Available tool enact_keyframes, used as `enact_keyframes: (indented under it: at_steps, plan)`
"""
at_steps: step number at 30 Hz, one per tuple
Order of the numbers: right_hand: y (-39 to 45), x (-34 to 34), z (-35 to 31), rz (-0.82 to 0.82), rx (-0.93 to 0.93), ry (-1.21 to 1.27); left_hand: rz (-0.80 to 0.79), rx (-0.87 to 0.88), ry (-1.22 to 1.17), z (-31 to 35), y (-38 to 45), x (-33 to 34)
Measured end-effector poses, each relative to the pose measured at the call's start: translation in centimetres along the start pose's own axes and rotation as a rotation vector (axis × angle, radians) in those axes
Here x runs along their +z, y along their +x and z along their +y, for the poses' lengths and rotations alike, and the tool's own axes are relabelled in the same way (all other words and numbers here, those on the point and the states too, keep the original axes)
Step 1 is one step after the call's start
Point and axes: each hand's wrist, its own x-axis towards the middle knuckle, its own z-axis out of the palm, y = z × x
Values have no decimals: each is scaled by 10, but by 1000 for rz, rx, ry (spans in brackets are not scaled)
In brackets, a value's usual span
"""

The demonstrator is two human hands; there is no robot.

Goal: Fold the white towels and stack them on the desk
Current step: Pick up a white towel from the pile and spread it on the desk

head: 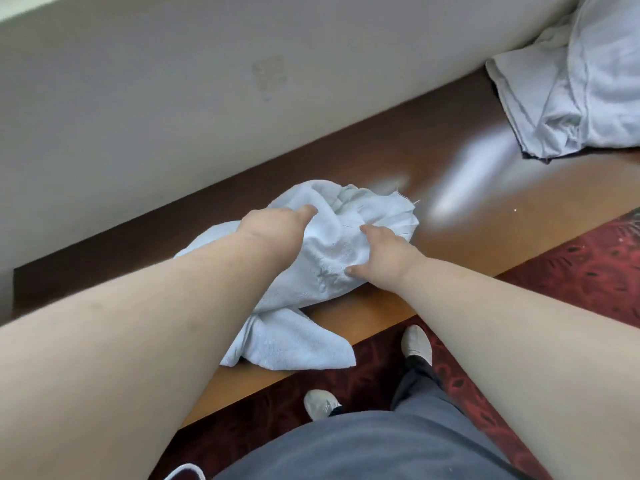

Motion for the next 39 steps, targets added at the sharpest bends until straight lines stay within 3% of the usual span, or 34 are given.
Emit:
enact_keyframes:
  at_steps: [7,10,15,20,25,29,31,39]
  plan:
    - [10,-2,26,-141,-96,-96,-422,-108,63,37,76,-19]
    - [15,-4,34,-147,-140,-115,-467,-123,192,44,85,-25]
    - [28,-22,40,-190,-130,-3,-326,-168,198,33,83,-41]
    - [48,-50,30,-235,-105,-161,-84,-220,191,-1,64,-54]
    - [45,-65,16,-242,-206,-332,89,-148,190,-23,37,-60]
    - [14,-55,11,55,-406,-505,169,-75,222,-32,11,-63]
    - [-5,-42,7,114,-468,-507,186,-35,248,-37,0,-65]
    - [-52,-3,12,-36,-155,-190,245,67,243,-41,-38,-48]
